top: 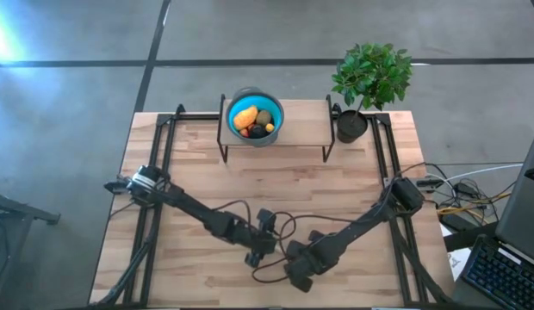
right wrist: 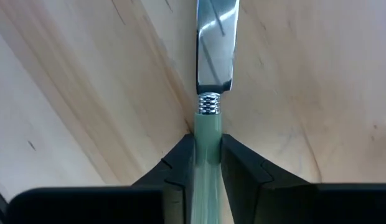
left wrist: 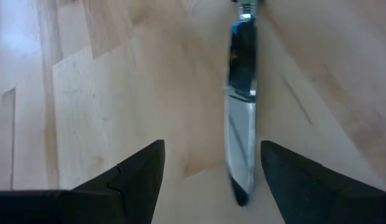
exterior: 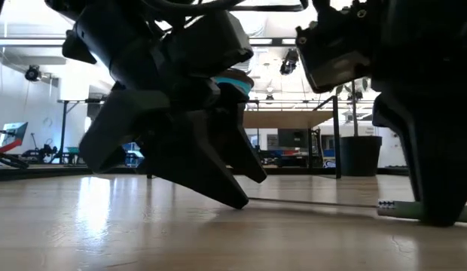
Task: Pick & Place Fruit
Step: Put the green knife on the shelf
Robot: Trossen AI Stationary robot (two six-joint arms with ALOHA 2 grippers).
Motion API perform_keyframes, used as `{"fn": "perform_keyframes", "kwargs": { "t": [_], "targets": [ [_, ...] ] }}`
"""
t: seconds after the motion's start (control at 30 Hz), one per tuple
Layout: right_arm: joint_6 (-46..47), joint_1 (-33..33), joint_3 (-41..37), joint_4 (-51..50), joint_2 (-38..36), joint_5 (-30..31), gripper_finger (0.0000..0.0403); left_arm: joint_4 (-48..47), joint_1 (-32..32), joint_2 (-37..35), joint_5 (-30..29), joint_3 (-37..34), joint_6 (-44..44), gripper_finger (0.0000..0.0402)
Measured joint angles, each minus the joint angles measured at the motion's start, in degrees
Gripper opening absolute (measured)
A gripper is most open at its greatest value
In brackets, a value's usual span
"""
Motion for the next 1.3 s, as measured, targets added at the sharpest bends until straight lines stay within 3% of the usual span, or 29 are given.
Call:
{"fn": "perform_keyframes", "kwargs": {
  "t": [0.3, 0.87, 1.3],
  "targets": [
    [-0.03, -1.63, 0.0, 2.5, 0.04, -1.05, 0.0058, -2.44, 0.7, 0.04, 0.28, -0.13, 0.48, 0.0216],
    [-1.84, -2.85, -0.33, 5.45, 0.04, -2.36, 0.0056, -3.65, 0.64, 0.09, 3.11, -0.28, 3.52, 0.0065],
    [-3.14, -3.08, -0.33, 6.1, 0.02, -2.86, 0.0058, -3.9, -0.17, 0.11, 3.48, -0.35, 2.48, 0.0028]
  ]
}}
